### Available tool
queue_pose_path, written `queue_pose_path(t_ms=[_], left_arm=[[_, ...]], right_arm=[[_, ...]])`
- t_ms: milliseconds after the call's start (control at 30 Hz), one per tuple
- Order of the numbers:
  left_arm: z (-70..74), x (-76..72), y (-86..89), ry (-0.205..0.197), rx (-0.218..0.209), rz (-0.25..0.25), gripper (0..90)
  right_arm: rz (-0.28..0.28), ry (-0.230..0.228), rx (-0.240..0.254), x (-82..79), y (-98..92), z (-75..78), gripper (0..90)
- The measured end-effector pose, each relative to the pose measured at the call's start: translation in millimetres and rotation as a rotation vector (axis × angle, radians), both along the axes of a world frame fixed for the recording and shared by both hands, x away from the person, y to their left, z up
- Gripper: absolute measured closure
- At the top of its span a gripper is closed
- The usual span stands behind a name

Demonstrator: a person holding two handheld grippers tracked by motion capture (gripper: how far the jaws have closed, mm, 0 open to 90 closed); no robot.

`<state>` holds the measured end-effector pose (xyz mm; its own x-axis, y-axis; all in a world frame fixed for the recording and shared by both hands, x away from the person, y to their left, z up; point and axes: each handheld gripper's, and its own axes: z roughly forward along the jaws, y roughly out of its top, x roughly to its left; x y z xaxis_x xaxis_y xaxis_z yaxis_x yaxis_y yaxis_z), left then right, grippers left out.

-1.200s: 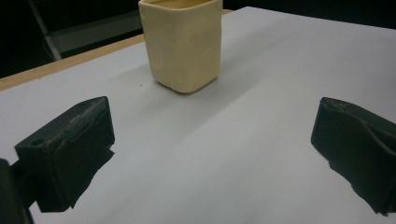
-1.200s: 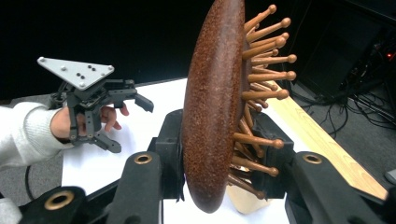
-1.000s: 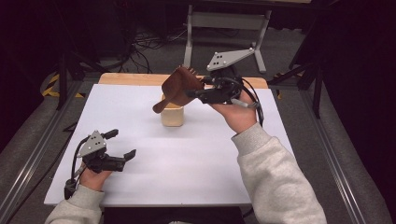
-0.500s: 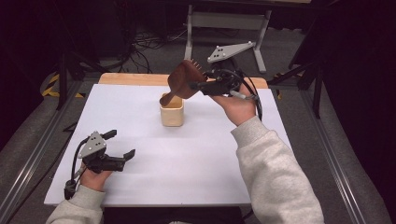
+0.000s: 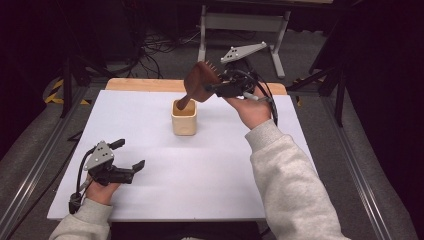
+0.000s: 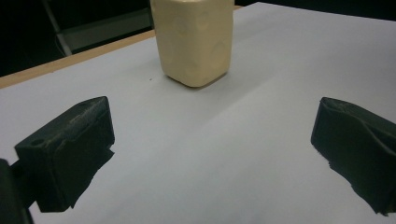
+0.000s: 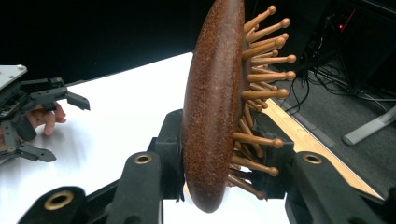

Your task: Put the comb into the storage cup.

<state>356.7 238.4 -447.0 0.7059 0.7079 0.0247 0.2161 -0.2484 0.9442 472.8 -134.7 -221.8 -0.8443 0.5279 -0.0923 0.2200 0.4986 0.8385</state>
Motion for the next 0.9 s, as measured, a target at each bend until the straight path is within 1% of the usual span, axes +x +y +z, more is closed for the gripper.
queue_pose_path(t_ms=[100,300,433,667,700,733,900], left_arm=[[0.0,0.0,-0.3,-0.002,0.002,0.000,0.4],[0.1,-0.2,-0.1,0.002,-0.007,0.003,0.4],[0.3,-0.1,0.3,0.000,-0.003,0.002,0.5],[0.3,-0.6,0.1,-0.001,-0.006,0.001,0.5],[0.3,-0.6,0.1,-0.001,-0.006,0.001,0.5],[0.4,-0.6,0.5,-0.001,-0.001,0.001,0.5],[0.6,-0.8,0.8,0.000,-0.006,0.001,0.4]], right_arm=[[-0.009,-0.001,-0.009,4.0,0.4,-2.0,60.6],[-0.023,0.016,-0.012,12.6,1.4,-7.8,60.6],[-0.024,0.032,-0.019,17.6,4.1,-12.2,60.6],[-0.022,0.070,-0.033,27.9,8.6,-20.8,60.5],[-0.022,0.070,-0.033,27.9,8.6,-20.8,60.5],[-0.018,0.077,-0.034,29.6,8.9,-22.1,60.5],[-0.020,0.110,-0.038,38.9,12.6,-29.9,60.5]])
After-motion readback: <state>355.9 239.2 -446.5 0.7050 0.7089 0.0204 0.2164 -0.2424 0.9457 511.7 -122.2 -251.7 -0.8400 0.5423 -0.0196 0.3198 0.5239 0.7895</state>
